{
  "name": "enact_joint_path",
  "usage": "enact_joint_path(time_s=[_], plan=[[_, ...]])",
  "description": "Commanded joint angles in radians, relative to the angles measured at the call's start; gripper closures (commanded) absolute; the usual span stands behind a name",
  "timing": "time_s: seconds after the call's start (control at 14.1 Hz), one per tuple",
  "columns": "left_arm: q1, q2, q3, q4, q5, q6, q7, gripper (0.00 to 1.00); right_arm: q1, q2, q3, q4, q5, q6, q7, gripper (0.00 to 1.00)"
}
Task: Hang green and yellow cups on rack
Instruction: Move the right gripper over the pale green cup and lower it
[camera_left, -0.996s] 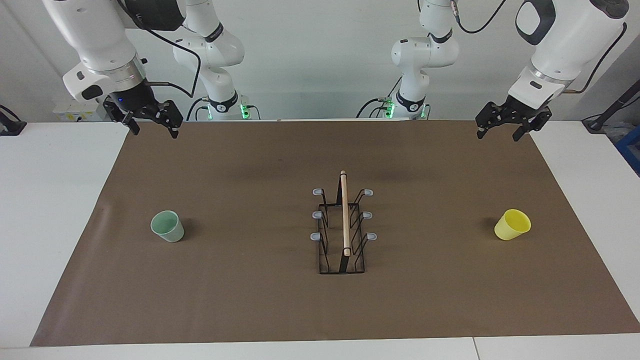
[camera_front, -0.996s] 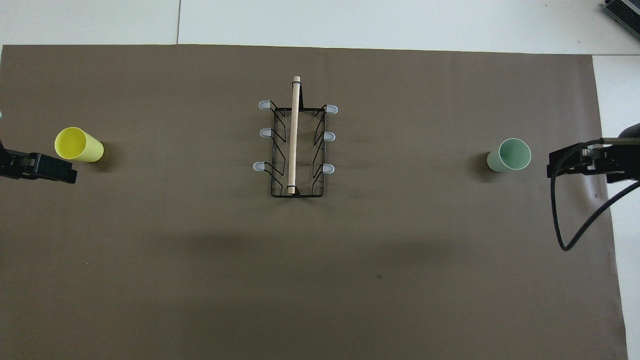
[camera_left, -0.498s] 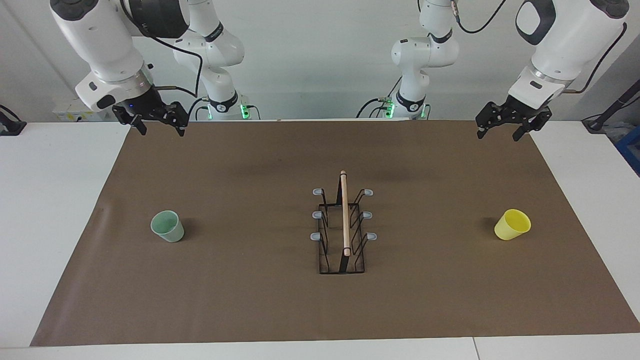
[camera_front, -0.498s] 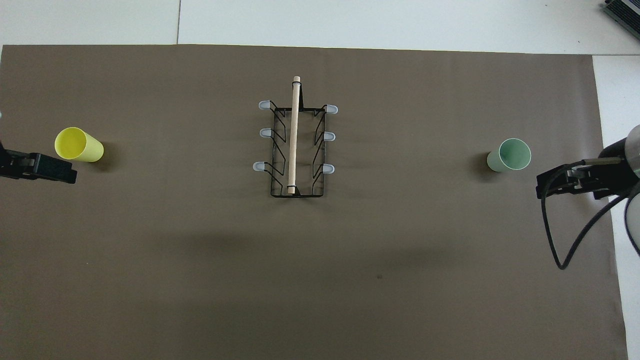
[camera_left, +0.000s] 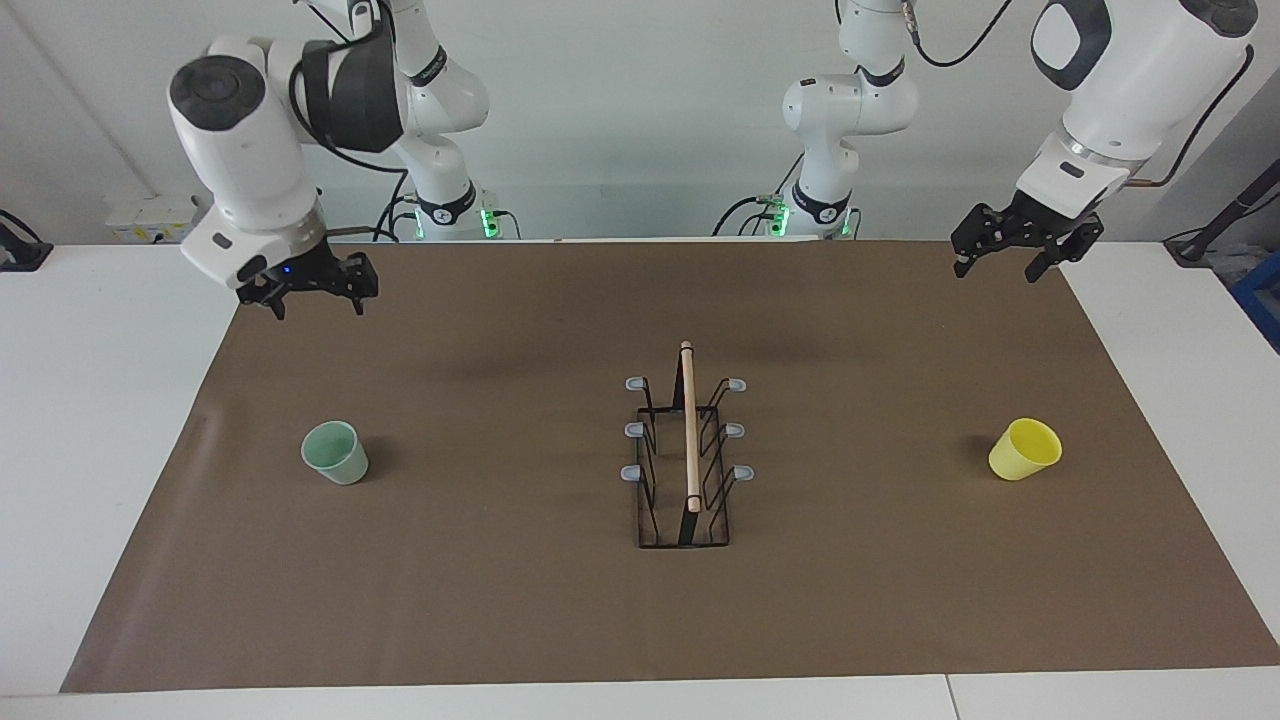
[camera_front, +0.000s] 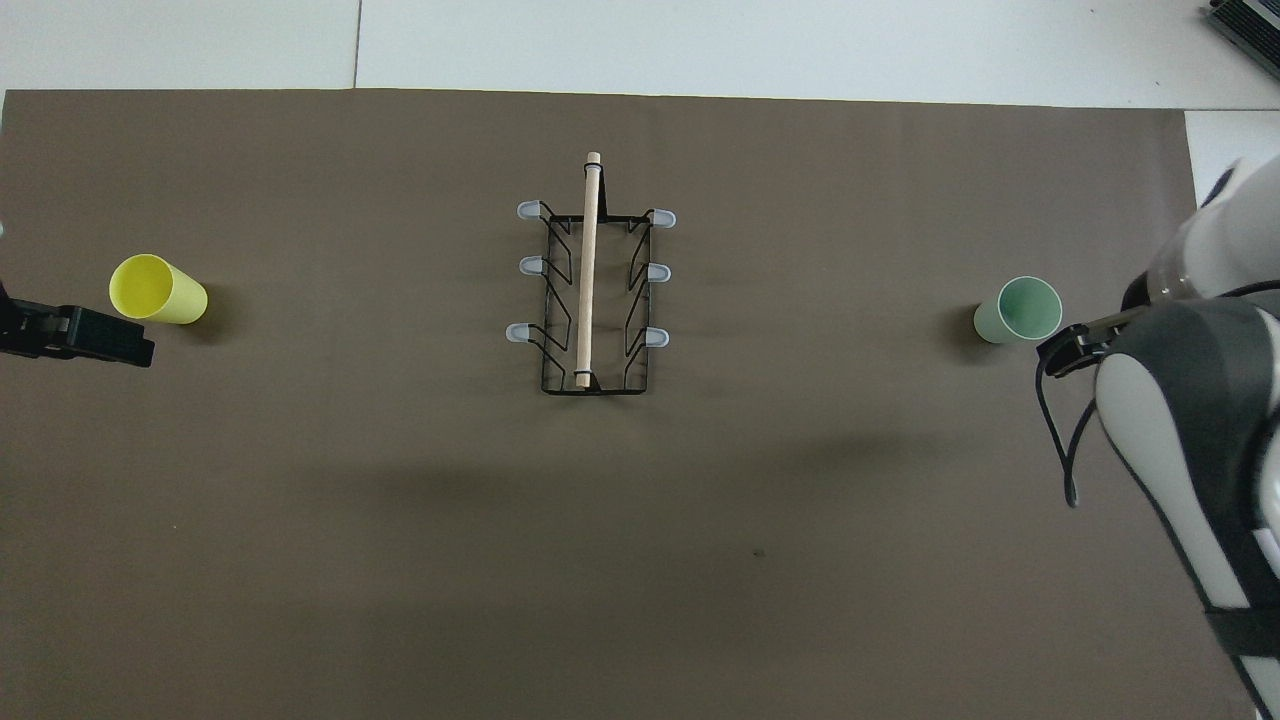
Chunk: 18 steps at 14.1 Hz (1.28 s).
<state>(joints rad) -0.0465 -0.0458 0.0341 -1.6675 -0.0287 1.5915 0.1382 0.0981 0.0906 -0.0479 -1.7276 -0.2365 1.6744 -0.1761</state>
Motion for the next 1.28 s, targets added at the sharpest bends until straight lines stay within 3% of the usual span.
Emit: enact_joint_path(time_s=[0.0,0.14,0.43,0.57,0.85,1.07,1.21], plan=[[-0.001,-0.028,0.001,-0.025,0.013,-0.018,-0.009,0.00,0.066,0.118,0.003,0.020,-0.172,0.072,-0.158,0.00],[0.001,-0.029,0.001,-0.023,0.013,-0.002,-0.016,0.00,0.090,0.127,0.003,-0.030,-0.246,0.145,-0.335,0.00],[0.004,-0.006,0.012,0.006,0.013,0.027,-0.035,0.00,0.124,0.080,0.003,-0.242,-0.472,0.321,-0.662,0.00],[-0.006,0.032,0.055,0.037,0.013,0.044,-0.040,0.00,0.121,0.078,0.003,-0.276,-0.538,0.384,-0.815,0.00],[-0.010,0.229,0.127,0.254,-0.011,0.021,-0.040,0.00,0.129,0.129,0.003,-0.311,-0.752,0.458,-1.000,0.00],[-0.013,0.374,0.208,0.411,-0.060,0.028,-0.040,0.00,0.178,0.196,0.002,-0.297,-0.830,0.436,-0.982,0.00],[-0.022,0.450,0.263,0.462,-0.094,0.088,-0.040,0.00,0.190,0.233,0.002,-0.296,-0.872,0.397,-0.886,0.00]])
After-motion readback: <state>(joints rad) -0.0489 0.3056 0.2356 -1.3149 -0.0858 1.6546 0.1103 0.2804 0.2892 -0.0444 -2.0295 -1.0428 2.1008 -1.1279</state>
